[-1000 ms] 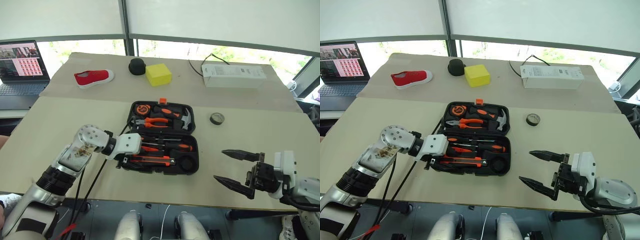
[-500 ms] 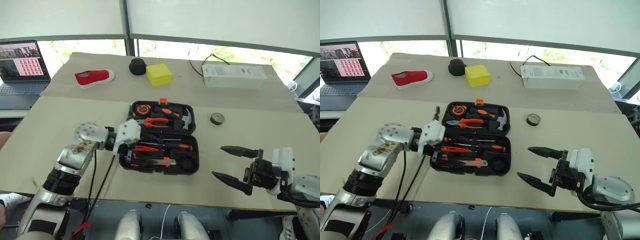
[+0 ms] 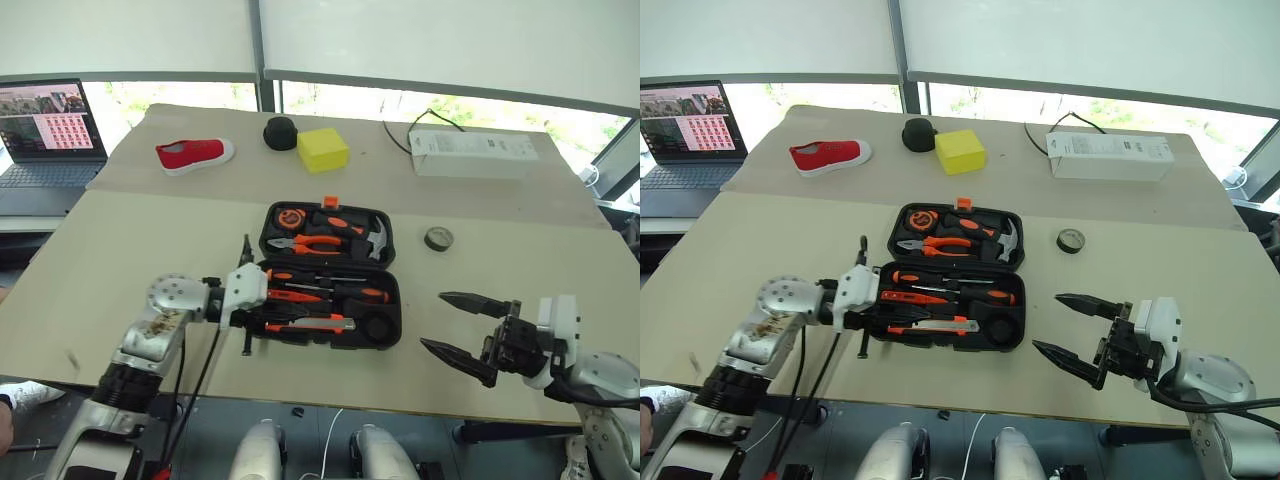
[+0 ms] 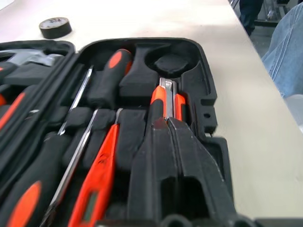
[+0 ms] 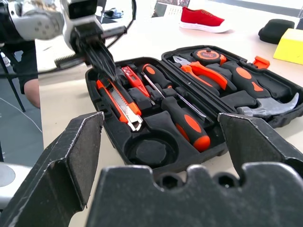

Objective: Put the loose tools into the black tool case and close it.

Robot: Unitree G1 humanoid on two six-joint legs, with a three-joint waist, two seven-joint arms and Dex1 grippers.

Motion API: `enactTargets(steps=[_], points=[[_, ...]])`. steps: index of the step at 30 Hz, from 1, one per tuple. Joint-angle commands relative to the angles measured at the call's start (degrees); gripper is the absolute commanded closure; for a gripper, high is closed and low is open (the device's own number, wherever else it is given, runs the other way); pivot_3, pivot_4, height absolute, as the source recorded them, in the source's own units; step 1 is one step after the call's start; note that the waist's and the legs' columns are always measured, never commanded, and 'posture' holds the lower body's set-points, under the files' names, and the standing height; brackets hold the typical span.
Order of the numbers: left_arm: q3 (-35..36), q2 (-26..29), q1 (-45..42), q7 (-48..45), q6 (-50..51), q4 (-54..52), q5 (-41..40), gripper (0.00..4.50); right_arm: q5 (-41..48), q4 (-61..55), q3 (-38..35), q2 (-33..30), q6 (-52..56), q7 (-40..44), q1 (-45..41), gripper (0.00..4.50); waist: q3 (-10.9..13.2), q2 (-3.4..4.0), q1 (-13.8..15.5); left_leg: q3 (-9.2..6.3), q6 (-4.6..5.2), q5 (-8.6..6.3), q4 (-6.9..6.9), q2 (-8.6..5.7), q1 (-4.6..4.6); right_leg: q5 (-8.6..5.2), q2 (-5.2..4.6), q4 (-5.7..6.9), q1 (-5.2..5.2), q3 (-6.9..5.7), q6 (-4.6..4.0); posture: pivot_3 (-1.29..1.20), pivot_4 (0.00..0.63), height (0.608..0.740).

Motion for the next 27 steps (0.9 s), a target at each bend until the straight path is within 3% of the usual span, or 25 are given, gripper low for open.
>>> enactTargets(steps=[1, 12, 16, 20, 24, 25, 27], points=[[-2.14, -0.95, -0.61, 3.07, -2.92, 2.88, 4.4, 4.41, 0.0, -0.65, -0.65, 0.19, -1.31, -0.1, -0.59, 0.0, -0.01, 0.01, -0.02, -0.01, 0.0, 0.0, -0.01, 0.0, 0.01, 0.0, 0.01, 0.0, 0.0, 0.0, 0.0, 0.0, 0.15, 0.74], [-7.4, -0.2, 0.45, 4.73, 7.5, 3.93, 7.59, 4.41, 0.71, -1.93, -1.94, -0.57, -0.46, -0.59, 0.59, 0.0, -0.51, 0.37, -0.12, -0.02, 0.01, -0.02, 0.0, 0.02, 0.74, -0.02, -0.02, -0.06, 0.77, -0.02, 0.01, 0.0, 0.15, 0.74], [-4.26, -0.45, 1.01, 5.52, 3.8, 4.61, 5.37, 4.41, 0.71, -1.63, -2.47, -0.91, -0.15, -1.18, 0.71, 0.0, -0.76, 0.7, -0.13, -0.01, 0.01, -0.02, -0.01, 0.01, 0.75, -0.02, -0.02, -0.07, 0.78, -0.01, 0.01, 0.0, 0.15, 0.74], [4.64, -1.87, 2.13, 3.95, 4.54, 0.04, -6.82, 4.41, 2.25, -0.68, -5.39, -0.15, 0.7, -3.27, 1.6, 0.0, -0.76, 0.71, -0.33, -0.02, 0.01, -0.02, -0.01, 0.03, 0.7, -0.02, -0.02, -0.06, 0.72, -0.01, 0.0, 0.0, 0.15, 0.74], [15.53, 1.89, 4.46, 6.34, 9.82, -6.5, -15.86, 3.57, 1.99, 3.62, -10.82, 1.34, -1.59, -3.15, 6.75, 0.0, -0.64, 0.57, -0.54, -0.12, 0.01, -0.02, -0.03, 0.07, 0.48, -0.03, -0.01, -0.05, 0.51, -0.03, -0.02, 0.0, 0.15, 0.74], [17.28, 2.79, 5.58, 6.74, 10.46, -7.38, -16.78, 3.08, 1.34, 4.52, -11.49, 2.08, -2.59, -3.3, 7.68, 0.0, -0.65, 0.57, -0.52, -0.17, 0.01, -0.02, -0.05, 0.07, 0.48, -0.03, -0.01, -0.06, 0.53, -0.08, -0.02, 0.0, 0.15, 0.74], [22.09, 4.38, 9.68, 6.69, 12.12, -9.43, -20.47, 2.58, -0.2, 7.97, -13.28, 4.15, -5.35, -4.71, 8.73, 0.0, -0.68, 0.66, -0.61, -0.18, 0.01, -0.02, -0.13, 0.06, 0.56, -0.04, -0.03, -0.1, 0.57, -0.07, -0.03, 0.0, 0.15, 0.74]])
